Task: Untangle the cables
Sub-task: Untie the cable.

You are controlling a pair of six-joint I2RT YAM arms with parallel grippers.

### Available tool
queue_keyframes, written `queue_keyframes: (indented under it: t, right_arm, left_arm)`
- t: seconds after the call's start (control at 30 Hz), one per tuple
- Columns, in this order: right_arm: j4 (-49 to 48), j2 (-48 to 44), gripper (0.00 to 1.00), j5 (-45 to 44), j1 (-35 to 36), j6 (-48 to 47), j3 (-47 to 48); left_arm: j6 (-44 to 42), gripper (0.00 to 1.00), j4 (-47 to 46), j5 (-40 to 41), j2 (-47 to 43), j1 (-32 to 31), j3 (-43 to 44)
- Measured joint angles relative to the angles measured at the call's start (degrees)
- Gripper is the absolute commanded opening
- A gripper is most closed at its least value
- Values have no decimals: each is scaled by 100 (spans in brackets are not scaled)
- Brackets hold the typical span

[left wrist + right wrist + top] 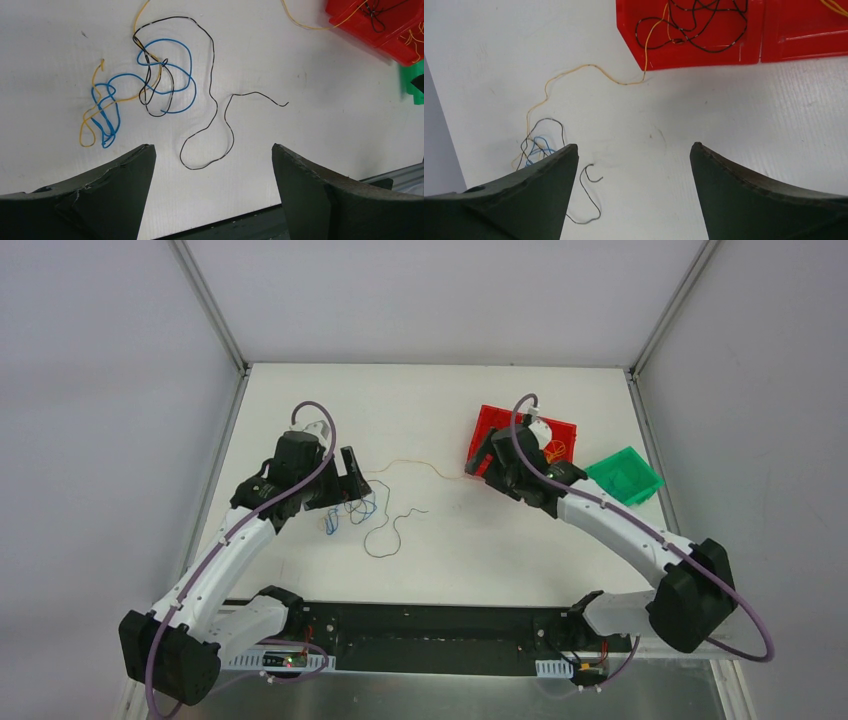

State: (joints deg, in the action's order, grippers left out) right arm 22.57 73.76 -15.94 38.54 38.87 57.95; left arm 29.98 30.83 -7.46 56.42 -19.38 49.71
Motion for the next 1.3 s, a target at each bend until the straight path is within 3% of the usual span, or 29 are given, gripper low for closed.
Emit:
queue_keyframes:
  t: [0.37,0.67,0.8,1.1,1.3]
  right_arm:
    - [-2140,1521,74,-382,7,601,-680]
    - [-3023,2291,65,-671,42,887,-721]
    - [-3272,2531,53,-785,83,964,-706]
    - [-3539,2979,1,-1029,175,1019,-592]
    - [-3838,2994,0,-977,380,793,-595]
  left_arm:
    - [28,91,-68,-9,-24,0,-63]
    - [28,91,-68,-9,-35,0,-87]
    - [28,91,-72,-7,-35,0,-87]
    - [28,91,-85,-7,-68,0,-92]
    - [28,92,-98,-7,-72,0,-92]
